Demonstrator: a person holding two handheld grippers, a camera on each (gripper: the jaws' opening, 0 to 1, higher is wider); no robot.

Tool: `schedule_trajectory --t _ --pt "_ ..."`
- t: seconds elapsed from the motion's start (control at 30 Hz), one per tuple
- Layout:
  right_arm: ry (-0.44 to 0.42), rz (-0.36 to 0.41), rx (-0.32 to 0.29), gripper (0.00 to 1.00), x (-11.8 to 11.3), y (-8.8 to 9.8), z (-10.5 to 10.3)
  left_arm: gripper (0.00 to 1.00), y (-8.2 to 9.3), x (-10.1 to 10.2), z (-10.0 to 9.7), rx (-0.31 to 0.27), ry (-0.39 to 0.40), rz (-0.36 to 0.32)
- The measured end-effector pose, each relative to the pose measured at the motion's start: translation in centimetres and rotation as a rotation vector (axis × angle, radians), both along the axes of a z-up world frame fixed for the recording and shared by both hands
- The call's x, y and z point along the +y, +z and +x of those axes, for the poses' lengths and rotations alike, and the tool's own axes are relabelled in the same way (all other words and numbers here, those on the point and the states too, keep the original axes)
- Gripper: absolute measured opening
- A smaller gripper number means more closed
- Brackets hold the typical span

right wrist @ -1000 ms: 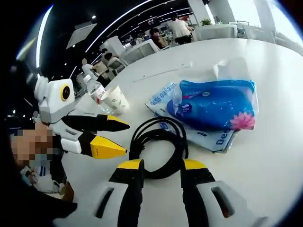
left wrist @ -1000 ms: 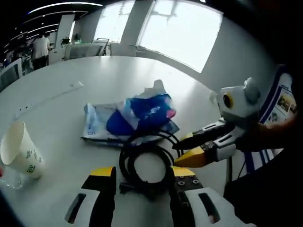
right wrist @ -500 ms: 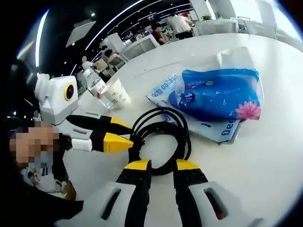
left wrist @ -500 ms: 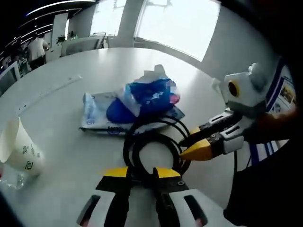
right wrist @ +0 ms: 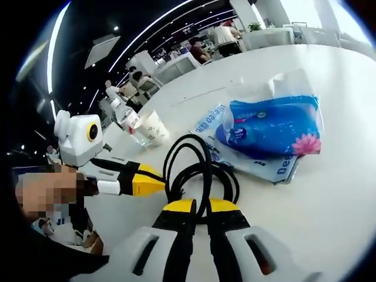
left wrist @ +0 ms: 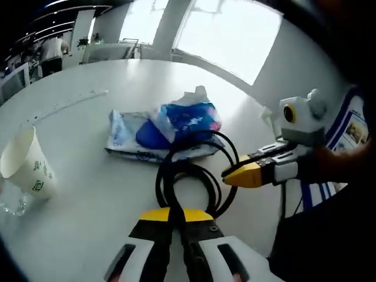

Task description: Arrange the tabletop items into an orderly group along one side of the table until the central work area is clear of visible clutter.

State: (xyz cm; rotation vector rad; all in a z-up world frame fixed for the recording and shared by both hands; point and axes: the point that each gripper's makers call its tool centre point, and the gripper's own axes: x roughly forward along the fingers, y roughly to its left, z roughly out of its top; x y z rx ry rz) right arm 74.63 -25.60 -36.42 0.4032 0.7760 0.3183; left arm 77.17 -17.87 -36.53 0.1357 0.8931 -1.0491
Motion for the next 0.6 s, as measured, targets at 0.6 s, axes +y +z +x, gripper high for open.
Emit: schedule_trajectory --t 0.6 --pt "-0.038 0.013 -0.040 0.00 -0.5 2.1 -2.0 0.02 2.2 -0.7 -2.6 0.009 -0.002 -0.046"
